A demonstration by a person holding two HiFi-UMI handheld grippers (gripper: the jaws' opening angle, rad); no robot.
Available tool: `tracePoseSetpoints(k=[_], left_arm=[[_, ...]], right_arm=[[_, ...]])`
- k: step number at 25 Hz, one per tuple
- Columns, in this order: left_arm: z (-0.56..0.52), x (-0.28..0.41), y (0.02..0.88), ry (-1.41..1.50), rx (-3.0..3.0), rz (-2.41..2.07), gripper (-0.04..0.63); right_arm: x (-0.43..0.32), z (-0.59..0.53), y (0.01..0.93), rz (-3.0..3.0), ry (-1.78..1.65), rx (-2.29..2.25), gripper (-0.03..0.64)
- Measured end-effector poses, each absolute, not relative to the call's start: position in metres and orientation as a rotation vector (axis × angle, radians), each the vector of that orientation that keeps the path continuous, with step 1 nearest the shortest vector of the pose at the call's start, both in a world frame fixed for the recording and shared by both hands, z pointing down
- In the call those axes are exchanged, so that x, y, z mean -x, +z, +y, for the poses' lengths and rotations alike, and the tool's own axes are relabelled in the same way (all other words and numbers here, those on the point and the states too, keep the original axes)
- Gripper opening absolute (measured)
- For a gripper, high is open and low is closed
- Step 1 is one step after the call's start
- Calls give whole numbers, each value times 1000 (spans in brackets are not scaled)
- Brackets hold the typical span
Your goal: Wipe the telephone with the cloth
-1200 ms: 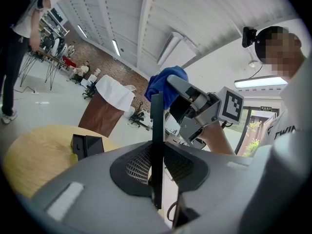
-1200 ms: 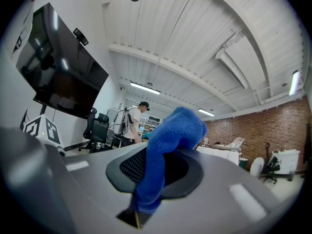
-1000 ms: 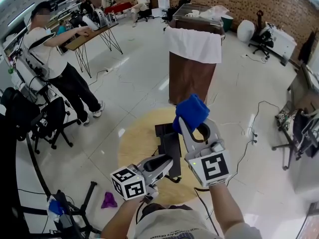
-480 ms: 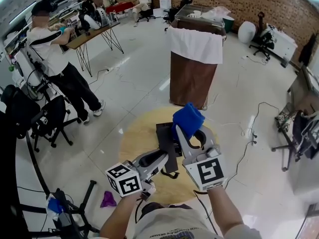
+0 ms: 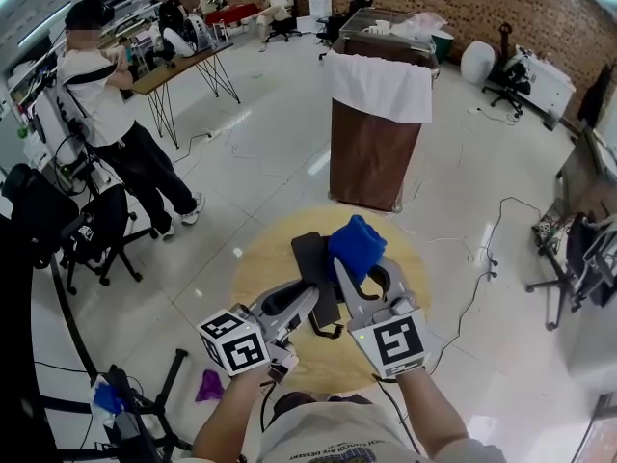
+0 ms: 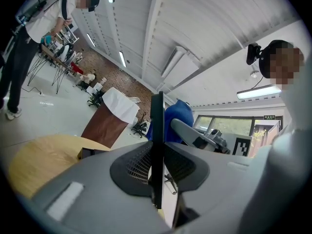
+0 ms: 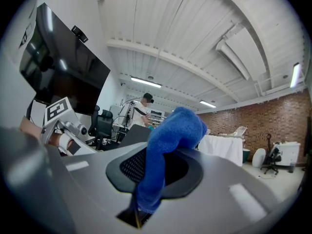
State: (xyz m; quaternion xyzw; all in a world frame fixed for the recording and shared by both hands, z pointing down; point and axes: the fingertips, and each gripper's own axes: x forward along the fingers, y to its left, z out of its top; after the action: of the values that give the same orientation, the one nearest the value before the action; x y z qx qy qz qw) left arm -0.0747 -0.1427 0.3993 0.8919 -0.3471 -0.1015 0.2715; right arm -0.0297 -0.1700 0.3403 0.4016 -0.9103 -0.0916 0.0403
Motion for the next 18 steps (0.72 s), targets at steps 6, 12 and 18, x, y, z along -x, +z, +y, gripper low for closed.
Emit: tracePoseSetpoints(k=[6, 12, 18], left_arm=[[-148, 79, 392, -290, -2410, -943, 63], [-150, 82, 383, -296, -2410, -964, 63], [-153, 86, 373, -316, -2418, -969, 63]], right_arm=[[29, -161, 354, -2782, -244, -1217, 60], [27, -152, 369, -2765, -207, -1207, 60], [26, -142, 379, -2770, -159, -1195, 60]])
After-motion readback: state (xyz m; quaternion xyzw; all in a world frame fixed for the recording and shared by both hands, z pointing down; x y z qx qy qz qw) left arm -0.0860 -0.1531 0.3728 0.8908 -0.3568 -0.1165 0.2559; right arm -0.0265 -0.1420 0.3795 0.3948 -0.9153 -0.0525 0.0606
